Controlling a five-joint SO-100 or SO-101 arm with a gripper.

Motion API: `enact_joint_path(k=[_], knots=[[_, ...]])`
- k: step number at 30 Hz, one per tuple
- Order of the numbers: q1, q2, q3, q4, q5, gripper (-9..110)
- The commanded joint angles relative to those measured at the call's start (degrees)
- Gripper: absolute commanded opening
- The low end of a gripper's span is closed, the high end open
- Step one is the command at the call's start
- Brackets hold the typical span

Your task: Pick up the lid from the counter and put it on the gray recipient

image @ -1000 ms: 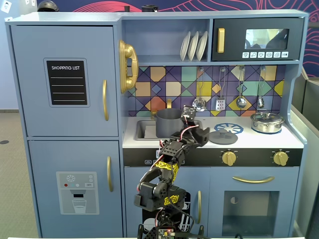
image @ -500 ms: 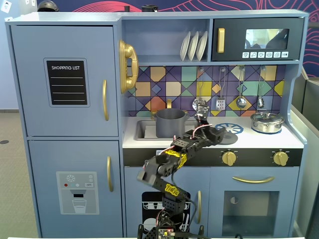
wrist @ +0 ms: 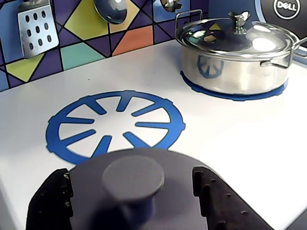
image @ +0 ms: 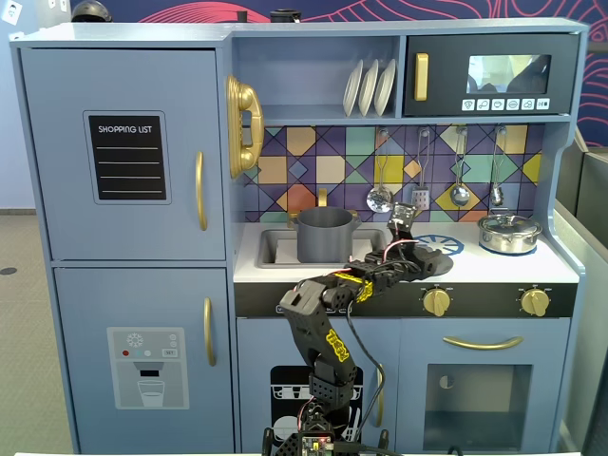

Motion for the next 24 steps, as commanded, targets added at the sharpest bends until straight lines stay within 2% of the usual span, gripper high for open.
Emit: enact_joint_path(k=[1,18,24], knots=[[-0.7,-2.9,-6.2,-3.8,-0.5,25],[-1.8,-9.8,-9.6,-5.2,-1.1,19],[-2.5,-10.3,-9.3,-5.2,-2.5,3]])
